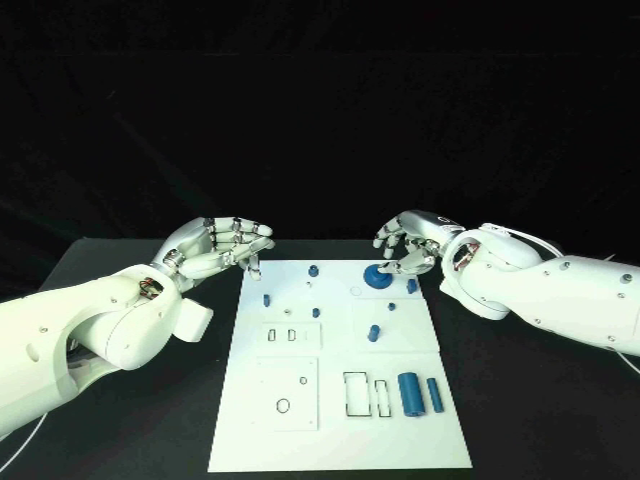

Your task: Assemble the parts on the task board

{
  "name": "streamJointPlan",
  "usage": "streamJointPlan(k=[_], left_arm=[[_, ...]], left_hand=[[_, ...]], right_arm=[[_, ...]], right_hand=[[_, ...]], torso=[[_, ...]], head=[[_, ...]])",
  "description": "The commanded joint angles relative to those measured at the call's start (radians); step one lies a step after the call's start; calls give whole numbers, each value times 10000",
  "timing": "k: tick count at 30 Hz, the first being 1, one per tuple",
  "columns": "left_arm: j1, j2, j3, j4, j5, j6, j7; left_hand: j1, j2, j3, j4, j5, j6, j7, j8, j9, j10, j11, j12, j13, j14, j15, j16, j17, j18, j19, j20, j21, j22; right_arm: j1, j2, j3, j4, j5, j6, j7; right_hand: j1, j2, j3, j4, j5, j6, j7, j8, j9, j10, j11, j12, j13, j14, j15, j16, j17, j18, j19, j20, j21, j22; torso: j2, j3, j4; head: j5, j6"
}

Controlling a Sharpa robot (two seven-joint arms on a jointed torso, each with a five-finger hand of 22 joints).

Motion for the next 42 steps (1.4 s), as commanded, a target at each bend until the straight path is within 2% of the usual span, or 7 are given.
streamJointPlan(k=[1,7,8,11,20,30,42], left_arm=[[7,23,2,10,45,262,-18],[6,39,-1,5,45,280,-34],[6,43,-1,5,45,283,-35],[6,51,-2,2,45,288,-38],[5,69,-3,-6,46,304,-50],[5,85,-3,-12,46,331,-61],[5,117,-3,-29,46,346,-71]], left_hand=[[9,79,34,-31,-29,-84,605,-43,12,-45,-11,-60,-15,-56,-15,-67,-15,48,-43,8,43,14],[18,93,43,-37,-27,-86,606,-45,13,-49,-9,-61,-17,-64,-13,-74,-19,49,-53,11,50,18],[18,93,43,-37,-27,-86,606,-45,13,-49,-9,-61,-17,-64,-13,-74,-19,49,-53,11,50,18],[21,98,47,-40,-27,-88,607,-46,14,-50,-9,-62,-17,-70,-11,-80,-22,49,-60,12,53,19],[21,98,47,-40,-27,-88,607,-46,14,-50,-9,-62,-17,-70,-11,-80,-22,49,-60,12,53,19],[37,128,67,-51,-25,-91,609,-48,16,-56,-6,-63,-21,-89,-7,-101,-33,50,-88,17,64,25],[61,153,89,-67,-22,-93,609,-49,18,-60,-5,-64,-23,-97,-8,-113,-40,52,-107,20,76,31]], right_arm=[[-20,9,-9,-7,-1683,764,-714],[-74,93,-24,-90,-1821,1103,-1018],[-85,114,-26,-121,-1771,1164,-1056],[-115,172,-31,-220,-1572,1266,-1117],[-199,390,-38,-536,-663,1411,-1144],[-259,674,-40,-893,-6,1336,-1219],[-400,965,-45,-1223,317,1358,-1212]], right_hand=[[232,294,-999,209,-78,-379,3,-68,172,-662,-57,1016,772,446,-22,70,-74,-154,-65,-27,-54,10],[992,432,-2482,1147,-70,-1080,86,201,659,-1207,-164,4147,2696,525,-95,707,238,-241,140,-102,210,462],[1292,410,-2721,1582,-61,-1431,221,629,988,-1497,-17,5641,3725,594,-123,1220,640,-292,196,-14,314,618],[1606,383,-2803,2134,-53,-1657,237,1273,1348,-446,85,7697,5845,697,113,1819,1074,-441,568,34,903,1343],[1939,500,-2508,2647,435,-1573,299,1887,1504,804,138,9031,7461,884,152,2961,2067,-521,729,119,1169,1681],[1803,441,-2368,2945,496,-1398,380,1912,1280,2425,217,10331,9338,997,237,3721,2832,-630,960,188,1506,2089],[1813,521,-2287,3017,611,-1452,418,1891,1209,2490,253,10441,9470,1029,273,3881,3012,-686,1073,220,1680,2292]], torso=[[12,-7,-8],[20,-1,-5],[16,-9,-1],[11,-16,2],[20,-9,-1],[24,-10,2],[20,-10,-4]], head=[[14,9],[18,-12],[15,-19],[12,-30],[28,-40],[39,-69],[71,-141]])
